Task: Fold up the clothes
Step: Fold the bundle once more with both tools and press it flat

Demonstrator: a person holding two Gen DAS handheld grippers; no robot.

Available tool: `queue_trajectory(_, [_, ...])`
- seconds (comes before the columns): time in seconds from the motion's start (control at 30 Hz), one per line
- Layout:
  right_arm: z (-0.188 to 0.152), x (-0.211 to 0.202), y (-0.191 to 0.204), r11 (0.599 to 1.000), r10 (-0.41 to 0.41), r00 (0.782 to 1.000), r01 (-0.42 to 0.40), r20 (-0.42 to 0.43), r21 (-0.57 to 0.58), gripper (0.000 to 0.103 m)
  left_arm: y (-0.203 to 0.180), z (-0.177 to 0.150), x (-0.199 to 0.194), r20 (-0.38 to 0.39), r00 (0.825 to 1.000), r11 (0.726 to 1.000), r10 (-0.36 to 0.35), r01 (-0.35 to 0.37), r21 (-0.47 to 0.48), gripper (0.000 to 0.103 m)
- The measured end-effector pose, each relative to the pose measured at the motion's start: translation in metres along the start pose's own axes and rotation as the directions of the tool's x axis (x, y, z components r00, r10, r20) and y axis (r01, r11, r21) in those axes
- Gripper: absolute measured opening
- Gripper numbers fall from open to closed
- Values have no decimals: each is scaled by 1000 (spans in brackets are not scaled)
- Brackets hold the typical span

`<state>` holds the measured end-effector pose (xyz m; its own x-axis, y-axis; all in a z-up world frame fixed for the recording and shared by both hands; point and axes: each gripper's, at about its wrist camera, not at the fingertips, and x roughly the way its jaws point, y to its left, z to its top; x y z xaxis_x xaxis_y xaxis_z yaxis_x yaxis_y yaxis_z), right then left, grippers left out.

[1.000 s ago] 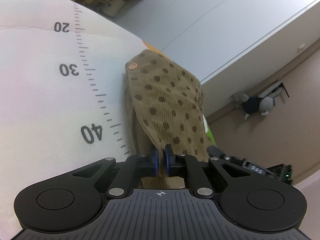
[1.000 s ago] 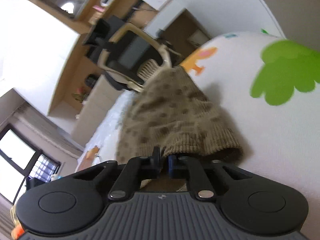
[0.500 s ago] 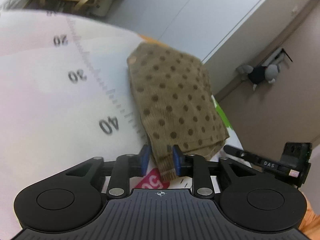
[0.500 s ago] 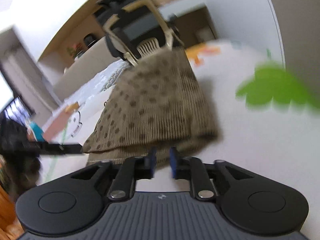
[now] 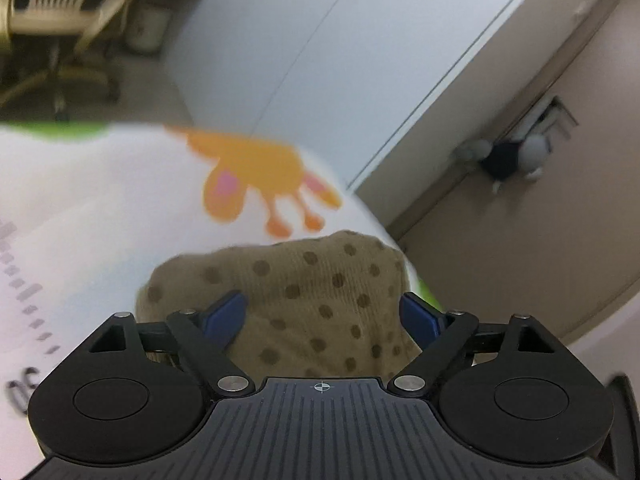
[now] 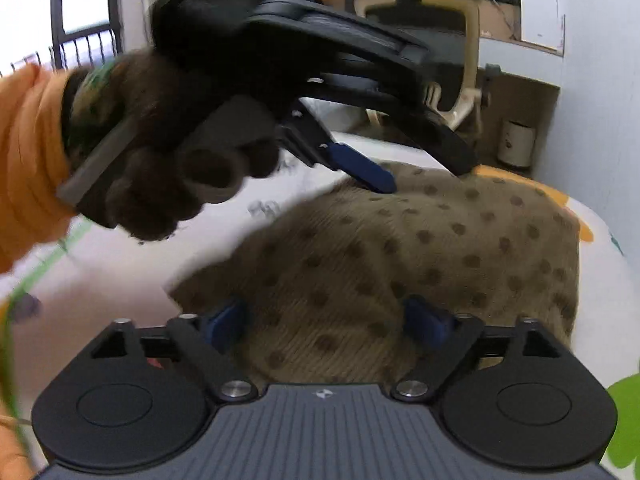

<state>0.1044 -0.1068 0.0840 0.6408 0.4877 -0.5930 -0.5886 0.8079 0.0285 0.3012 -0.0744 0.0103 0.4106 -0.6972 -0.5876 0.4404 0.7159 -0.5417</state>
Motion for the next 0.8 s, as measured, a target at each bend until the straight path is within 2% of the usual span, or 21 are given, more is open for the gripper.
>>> queue_trajectory(0.07, [0,-7,-1,1000,17,1000,-17,-4,-22,96,3,-1,0,5,1000,1000,-18,18,9,89])
queue_trajectory(0.13, [2,-22,-13,998,61,998,-61,-6,5,99,8,-1,-4,7,999,999,-35,35,3,89])
queue_trajectory(0.2, [3,-38,-29,998,52,999,-52,-1,27,103,14,-2,-7,13,998,998,-58,58,-13,89])
queue_trajectory(0.3, [6,-52,-53,997,-64,998,64,5,41,103,19,-1,-7,33,996,995,-85,87,-42,89])
queue_trajectory(0.37, [9,-53,-69,987,-132,991,131,10,92,103,16,0,-5,35,996,996,-81,82,-37,90])
queue_trajectory(0.43, [9,-44,-82,981,-139,990,138,-3,138,103,12,-1,-15,58,997,998,-56,58,-25,91])
queue_trajectory(0.5, [4,-15,-83,977,-168,982,178,-90,116,103,8,-2,-26,86,996,999,-29,31,-14,91])
queue_trajectory(0.53, [1,-8,-81,975,-182,978,193,-102,110,103,6,-3,-32,100,995,1000,-16,17,-8,93])
queue_trajectory(0.67, [-1,-13,-81,975,-199,976,206,-82,81,103,0,-8,-54,145,988,998,55,-58,19,97])
queue_trajectory(0.73, [4,-23,-83,977,-203,976,207,-76,49,103,3,-17,-60,139,981,989,133,-141,49,98])
queue_trajectory(0.8, [14,-33,-86,973,-226,973,227,-36,32,103,8,-27,-55,87,979,980,185,-190,62,98])
